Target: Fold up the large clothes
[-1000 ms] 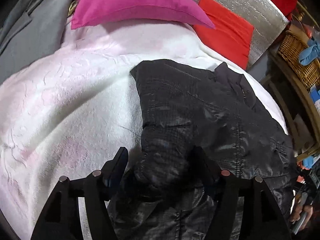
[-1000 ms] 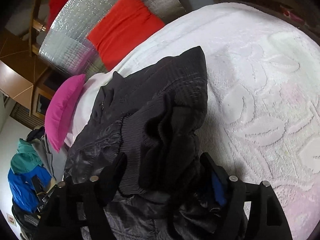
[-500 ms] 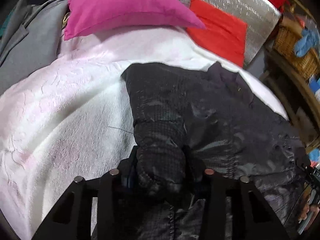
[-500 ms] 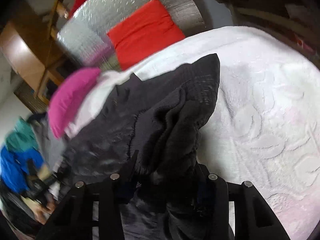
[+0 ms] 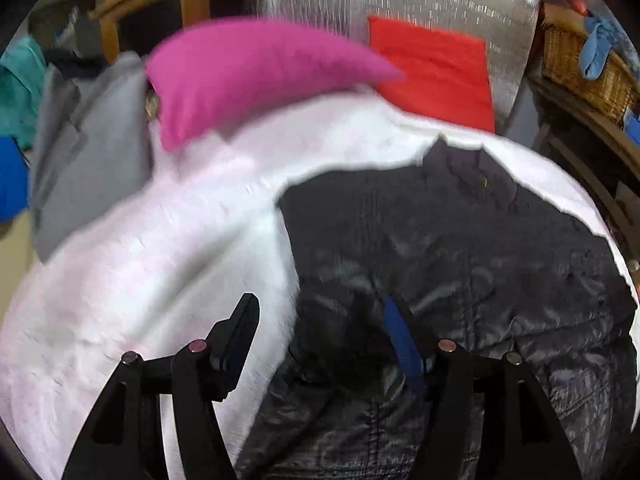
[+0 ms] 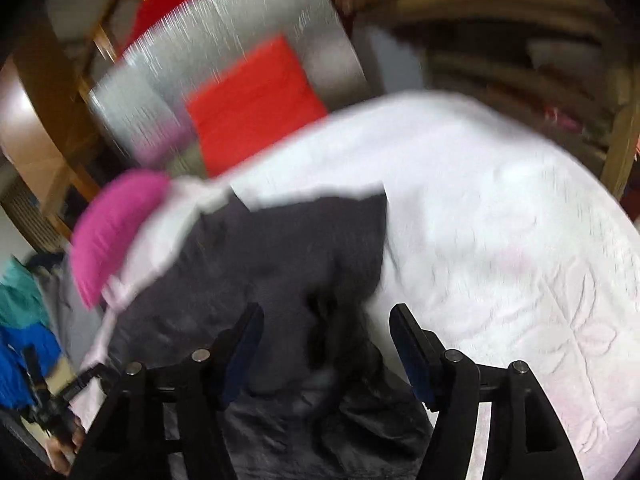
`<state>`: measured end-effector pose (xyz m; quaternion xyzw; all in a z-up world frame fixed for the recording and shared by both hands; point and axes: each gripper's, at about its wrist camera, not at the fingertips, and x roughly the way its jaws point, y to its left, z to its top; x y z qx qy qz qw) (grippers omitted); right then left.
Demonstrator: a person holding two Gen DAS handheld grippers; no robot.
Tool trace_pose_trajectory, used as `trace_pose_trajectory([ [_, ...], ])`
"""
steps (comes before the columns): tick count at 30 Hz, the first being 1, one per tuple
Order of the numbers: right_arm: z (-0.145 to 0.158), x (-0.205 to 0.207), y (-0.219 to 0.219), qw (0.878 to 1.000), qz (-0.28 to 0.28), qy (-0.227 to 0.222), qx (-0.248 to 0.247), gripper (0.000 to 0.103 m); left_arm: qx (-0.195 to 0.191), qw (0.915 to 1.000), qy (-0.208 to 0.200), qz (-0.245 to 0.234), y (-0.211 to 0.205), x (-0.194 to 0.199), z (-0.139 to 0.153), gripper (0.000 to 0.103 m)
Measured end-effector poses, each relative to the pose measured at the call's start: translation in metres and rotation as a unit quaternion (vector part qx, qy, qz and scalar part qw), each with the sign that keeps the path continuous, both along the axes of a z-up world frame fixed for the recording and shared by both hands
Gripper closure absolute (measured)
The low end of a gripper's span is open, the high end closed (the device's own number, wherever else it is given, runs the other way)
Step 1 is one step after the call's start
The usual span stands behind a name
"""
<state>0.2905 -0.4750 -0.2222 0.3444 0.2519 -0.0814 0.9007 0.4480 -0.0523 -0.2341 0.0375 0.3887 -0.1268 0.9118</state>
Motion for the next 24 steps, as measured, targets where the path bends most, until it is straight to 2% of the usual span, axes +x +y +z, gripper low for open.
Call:
trace_pose_trajectory([
  [2, 0.004, 0.008, 0.017, 0.998, 0.057, -0.023, 0.014, 0.034, -0.009, 0.9995, -0.029, -0.008, -0.004, -0.009, 0.011, 0.031],
  [4, -0.001, 0.023, 0.036, 0.993, 0.108, -0.013, 0.034, 0.035, -0.007, 0.9988, -0.037, -0.033, -0.016, -0.014, 0.011, 0.03],
  [7, -0.016, 0.05, 0.064, 0.985, 0.16, 0.018, 0.057, 0.038, 0.019, 0.996, -0.031, -0.082, -0.042, -0.025, 0.002, 0.03],
  [8, -0.023, 0.06, 0.073, 0.982, 0.174, 0.037, 0.058, 0.041, 0.039, 0.9941, -0.026, -0.098, -0.054, -0.029, -0.005, 0.03],
  [10, -0.039, 0.074, 0.086, 0.978, 0.184, 0.087, 0.05, 0.059, 0.077, 0.9901, -0.011, -0.117, -0.07, -0.031, -0.019, 0.03],
  [12, -0.054, 0.083, 0.092, 0.972, 0.189, 0.128, 0.053, 0.066, 0.124, 0.9844, 0.021, -0.123, -0.081, -0.03, -0.041, 0.029],
  [14, -0.055, 0.084, 0.093, 0.967, 0.202, 0.142, 0.055, 0.066, 0.164, 0.9772, 0.046, -0.126, -0.087, -0.027, -0.063, 0.029],
  [16, -0.056, 0.082, 0.095, 0.964, 0.207, 0.159, 0.05, 0.067, 0.191, 0.972, 0.021, -0.136, -0.091, -0.035, -0.063, 0.029],
  [17, -0.056, 0.082, 0.096, 0.963, 0.211, 0.163, 0.045, 0.067, 0.193, 0.9706, 0.011, -0.143, -0.093, -0.04, -0.059, 0.029],
  [19, -0.046, 0.081, 0.1, 0.965, 0.213, 0.15, 0.025, 0.067, 0.166, 0.9724, 0.002, -0.164, -0.091, -0.047, -0.046, 0.029],
  [23, -0.008, 0.067, 0.098, 0.973, 0.228, 0.031, 0.035, 0.065, 0.083, 0.9768, -0.027, -0.196, -0.079, -0.056, -0.008, 0.029],
  [24, -0.004, 0.066, 0.097, 0.974, 0.225, 0.017, 0.036, 0.065, 0.065, 0.9777, -0.033, -0.197, -0.075, -0.056, 0.0, 0.028],
])
